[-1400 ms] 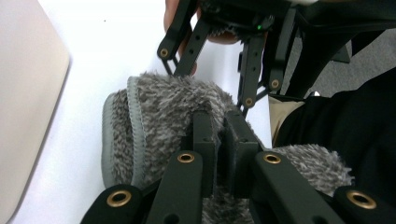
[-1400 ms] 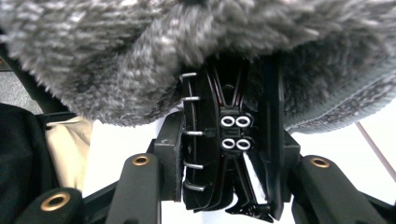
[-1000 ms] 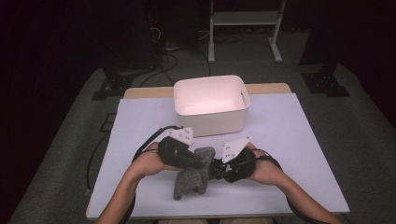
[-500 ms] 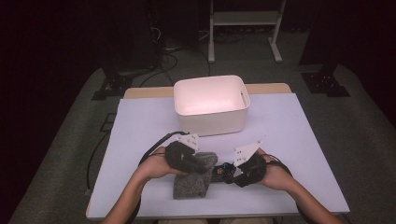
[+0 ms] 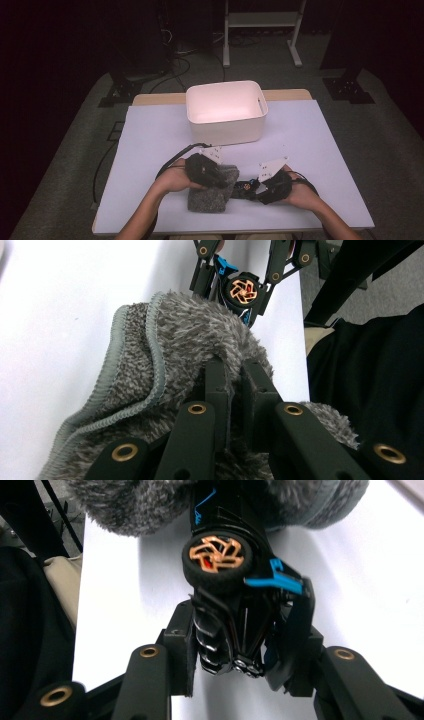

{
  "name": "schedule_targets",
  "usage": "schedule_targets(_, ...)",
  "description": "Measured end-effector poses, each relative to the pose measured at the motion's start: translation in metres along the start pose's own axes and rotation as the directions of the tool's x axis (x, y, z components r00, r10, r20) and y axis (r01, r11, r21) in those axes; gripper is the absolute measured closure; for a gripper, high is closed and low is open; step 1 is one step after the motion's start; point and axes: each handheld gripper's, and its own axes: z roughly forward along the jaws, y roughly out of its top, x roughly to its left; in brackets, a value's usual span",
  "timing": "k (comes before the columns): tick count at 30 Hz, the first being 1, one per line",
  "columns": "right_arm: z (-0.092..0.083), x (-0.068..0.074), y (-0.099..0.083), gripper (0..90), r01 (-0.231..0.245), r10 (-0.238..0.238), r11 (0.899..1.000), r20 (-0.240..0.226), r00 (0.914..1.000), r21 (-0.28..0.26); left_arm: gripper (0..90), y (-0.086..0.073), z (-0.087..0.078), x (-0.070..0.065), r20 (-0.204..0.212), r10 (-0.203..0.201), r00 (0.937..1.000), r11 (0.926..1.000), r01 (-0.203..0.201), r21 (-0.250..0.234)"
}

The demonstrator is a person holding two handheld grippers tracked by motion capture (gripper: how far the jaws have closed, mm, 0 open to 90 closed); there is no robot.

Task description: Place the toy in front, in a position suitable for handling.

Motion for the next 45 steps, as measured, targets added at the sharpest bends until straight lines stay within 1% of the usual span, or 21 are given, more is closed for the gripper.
schedule_targets(2,0.002,0.000,-0.004,55.5,-0.006,0.006,1.000,0.003,1.0000,0.005,83.7,0.002,0.004,0.000,0.006,0.011,0.9999,0.9999,-0.011,0.011)
schedule_targets(4,0.002,0.000,-0.009,55.1,-0.017,0.017,1.000,-0.001,0.9999,-0.007,83.8,0.004,0.006,-0.001,0.004,0.012,0.9999,0.9998,-0.012,0.018)
schedule_targets(9,-0.002,0.000,-0.009,51.6,-0.020,0.021,0.999,0.009,0.9998,-0.027,83.8,0.006,0.006,-0.001,-0.001,0.017,0.9999,0.9994,-0.017,0.031)
schedule_targets(12,-0.006,0.001,-0.005,48.8,-0.002,0.002,1.000,0.006,1.0000,-0.029,83.7,0.006,0.006,-0.002,-0.001,0.017,0.9999,0.9993,-0.017,0.034)
schedule_targets(13,-0.006,0.002,-0.002,47.8,0.005,-0.005,1.000,0.004,1.0000,-0.023,83.8,0.006,0.006,-0.002,-0.001,0.017,0.9999,0.9993,-0.017,0.034)
schedule_targets(16,-0.005,0.005,0.008,46.9,0.044,-0.044,0.999,0.008,0.9990,0.003,83.7,0.006,0.006,-0.003,-0.001,0.023,0.9997,0.9991,-0.022,0.035)
schedule_targets(18,-0.002,0.006,0.015,47.1,0.057,-0.057,0.998,0.003,0.9984,0.015,83.7,0.005,0.006,-0.003,0.003,0.023,0.9997,0.9992,-0.023,0.033)
schedule_targets(19,0.000,0.006,0.017,47.9,0.055,-0.055,0.998,0.000,0.9985,0.017,83.7,0.005,0.006,-0.003,0.003,0.023,0.9997,0.9992,-0.023,0.033)
schedule_targets(21,0.004,0.006,0.021,50.0,0.070,-0.070,0.997,-0.002,0.9976,0.031,83.7,0.005,0.005,-0.003,0.006,0.024,0.9997,0.9992,-0.025,0.033)
schedule_targets(23,0.008,0.006,0.025,52.7,0.083,-0.084,0.995,0.003,0.9965,0.051,83.7,0.005,0.005,-0.003,0.005,0.025,0.9997,0.9991,-0.025,0.034)
schedule_targets(25,0.011,0.005,0.026,53.8,0.087,-0.087,0.994,0.002,0.9962,0.065,83.7,0.003,0.003,-0.003,0.004,0.026,0.9997,0.9989,-0.026,0.039)
schedule_targets(28,0.011,0.004,0.026,54.7,0.083,-0.083,0.994,-0.002,0.9965,0.068,83.7,-0.001,-0.002,-0.003,-0.006,0.020,0.9998,0.9990,-0.019,0.040)
schedule_targets(30,0.009,0.003,0.025,55.2,0.078,-0.078,0.995,-0.002,0.9969,0.068,83.6,-0.005,-0.005,-0.003,-0.008,0.008,0.9999,0.9992,-0.008,0.038)
schedule_targets(33,0.006,0.001,0.021,55.2,0.070,-0.070,0.996,-0.005,0.9975,0.059,83.4,-0.011,-0.010,-0.002,-0.017,-0.011,0.9998,0.9996,0.012,0.025)
schedule_targets(36,0.006,0.001,0.019,54.9,0.061,-0.061,0.997,-0.006,0.9981,0.055,83.4,-0.015,-0.012,-0.001,-0.018,-0.021,0.9996,0.9996,0.021,0.018)
schedule_targets(37,0.007,0.002,0.019,54.8,0.058,-0.058,0.997,-0.004,0.9983,0.056,83.4,-0.016,-0.012,-0.001,-0.017,-0.019,0.9997,0.9997,0.019,0.017)
schedule_targets(41,0.013,0.003,0.024,54.5,0.070,-0.069,0.996,-0.008,0.9976,0.062,83.4,-0.015,-0.011,-0.002,-0.014,-0.012,0.9998,0.9997,0.013,0.019)
schedule_targets(42,0.015,0.002,0.025,54.9,0.083,-0.083,0.994,-0.006,0.9965,0.066,83.4,-0.014,-0.012,-0.002,-0.017,-0.008,0.9998,0.9997,0.008,0.021)
schedule_targets(44,0.018,0.002,0.027,55.0,0.080,-0.080,0.994,-0.006,0.9968,0.069,83.5,-0.015,-0.014,-0.001,-0.009,-0.010,0.9999,0.9998,0.010,0.016)
schedule_targets(45,0.018,0.002,0.027,55.1,0.080,-0.079,0.994,-0.011,0.9968,0.070,83.5,-0.017,-0.017,-0.001,-0.006,-0.020,0.9998,0.9998,0.020,0.004)
